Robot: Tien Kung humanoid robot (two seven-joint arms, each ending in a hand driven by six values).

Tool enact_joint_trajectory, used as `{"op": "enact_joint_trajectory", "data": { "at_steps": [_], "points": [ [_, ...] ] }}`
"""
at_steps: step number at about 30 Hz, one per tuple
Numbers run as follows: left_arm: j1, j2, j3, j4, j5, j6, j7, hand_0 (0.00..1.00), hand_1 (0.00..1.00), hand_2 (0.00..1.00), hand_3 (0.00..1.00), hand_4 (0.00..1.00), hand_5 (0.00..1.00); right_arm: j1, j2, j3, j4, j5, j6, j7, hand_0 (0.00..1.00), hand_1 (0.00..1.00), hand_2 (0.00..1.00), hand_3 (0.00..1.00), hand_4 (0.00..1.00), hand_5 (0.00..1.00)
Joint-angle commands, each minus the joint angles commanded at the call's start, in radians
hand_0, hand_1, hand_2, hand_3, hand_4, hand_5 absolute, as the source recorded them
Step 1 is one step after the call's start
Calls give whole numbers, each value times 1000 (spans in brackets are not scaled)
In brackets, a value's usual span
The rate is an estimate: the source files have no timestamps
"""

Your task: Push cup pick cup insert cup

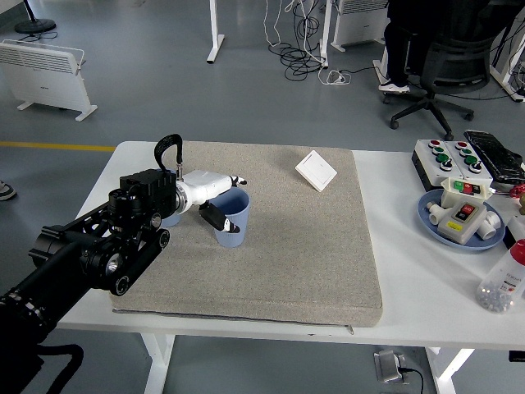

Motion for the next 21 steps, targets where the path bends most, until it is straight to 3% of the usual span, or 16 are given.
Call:
{"op": "enact_joint_trajectory", "data": {
  "at_steps": [1, 2, 7, 8, 13, 14, 19, 21],
  "points": [
    [1, 2, 1, -1, -1, 2, -2, 632, 733, 891, 899, 780, 309, 0, 0, 1, 0, 0, 0, 0, 757, 634, 661, 559, 82, 476],
    [1, 3, 1, -1, -1, 2, -2, 491, 639, 789, 744, 575, 107, 0, 0, 1, 0, 0, 0, 0, 757, 634, 661, 560, 83, 476],
    [5, 8, 0, -5, -17, 10, -8, 491, 639, 789, 744, 575, 107, 0, 0, 1, 0, 0, -1, 1, 757, 634, 661, 560, 83, 476],
    [6, 8, -2, -6, -19, 9, -8, 469, 563, 673, 576, 505, 67, 0, 0, 1, 0, 0, -1, 1, 757, 633, 660, 560, 83, 475],
    [9, 12, -9, -18, -32, 4, -12, 469, 563, 673, 576, 505, 67, 0, 1, 3, 0, 1, -1, 1, 757, 633, 660, 560, 83, 475],
    [11, 14, -11, -22, -33, 2, -13, 456, 512, 557, 520, 507, 73, -1, 1, 2, 0, 2, -1, 1, 757, 634, 660, 560, 84, 478],
    [13, 20, -20, -38, -44, -9, -10, 456, 512, 557, 520, 507, 73, -1, 1, 4, 0, 1, -1, 1, 757, 634, 660, 560, 84, 478],
    [17, 28, -31, -59, -56, -22, -4, 449, 485, 501, 475, 499, 80, -2, 1, 5, 0, 2, -1, 1, 757, 633, 659, 560, 84, 475]
  ]
}}
